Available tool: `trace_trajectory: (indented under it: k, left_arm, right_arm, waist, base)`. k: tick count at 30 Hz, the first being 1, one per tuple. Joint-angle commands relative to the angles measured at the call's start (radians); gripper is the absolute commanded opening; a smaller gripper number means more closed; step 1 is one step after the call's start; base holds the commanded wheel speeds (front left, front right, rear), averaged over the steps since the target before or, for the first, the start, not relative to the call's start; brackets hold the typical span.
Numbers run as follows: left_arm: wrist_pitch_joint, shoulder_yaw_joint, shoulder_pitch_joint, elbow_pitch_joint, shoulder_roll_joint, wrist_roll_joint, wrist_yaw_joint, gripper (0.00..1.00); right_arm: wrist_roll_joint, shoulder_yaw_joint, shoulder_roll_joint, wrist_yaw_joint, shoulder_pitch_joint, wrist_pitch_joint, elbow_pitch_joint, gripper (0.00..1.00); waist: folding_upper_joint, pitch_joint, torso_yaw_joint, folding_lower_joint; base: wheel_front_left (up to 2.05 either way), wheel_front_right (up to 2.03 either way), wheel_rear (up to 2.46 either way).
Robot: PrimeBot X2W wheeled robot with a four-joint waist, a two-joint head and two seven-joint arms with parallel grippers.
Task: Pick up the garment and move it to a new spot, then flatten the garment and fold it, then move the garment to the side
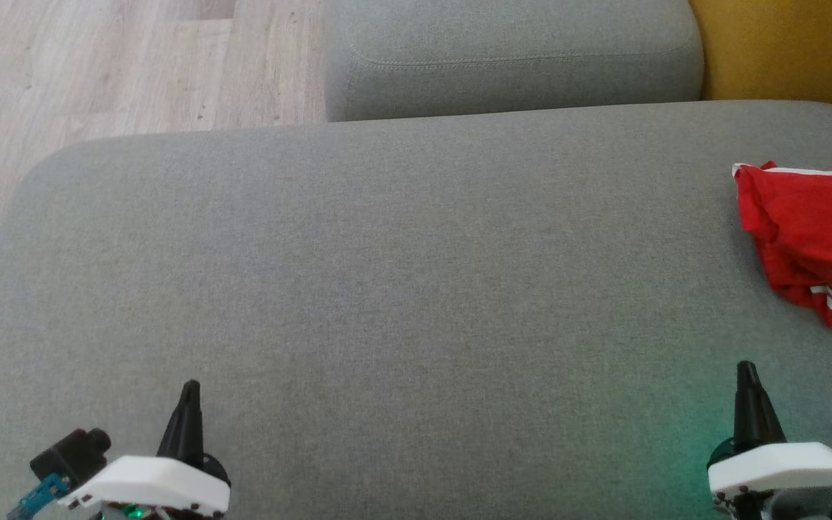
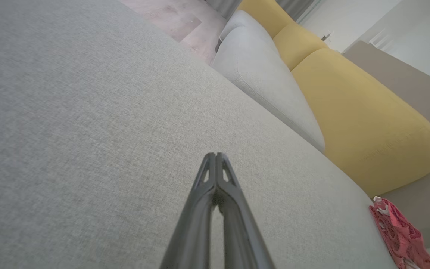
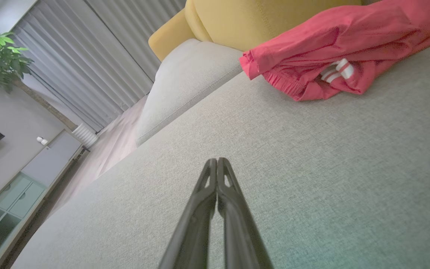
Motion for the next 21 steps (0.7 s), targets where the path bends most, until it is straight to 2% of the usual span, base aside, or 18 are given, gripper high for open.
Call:
trace_trajectory:
  k: [1,21]
  left_arm:
    - [0.004,0.024,-0.062,-0.034,0.002,-0.029,-0.007,0.0]
    - [0.063,0.061,-0.092,-0.04,0.002,-0.261,-0.023,0.0]
  right_arm:
    - [0.033,0.003,-0.006,0.0,-0.057,0.005,-0.038,0.0]
    - [0.289,-0.004,-0.006,0.0,-0.083,0.063,-0.055,0.0]
  waist:
    - [0.0,0.0,-0.001,0.0]
    - [0.0,0.006,-0.009,0.0]
  base:
    - [0.0,0.0,0.0]
    - [0.0,0.0,0.0]
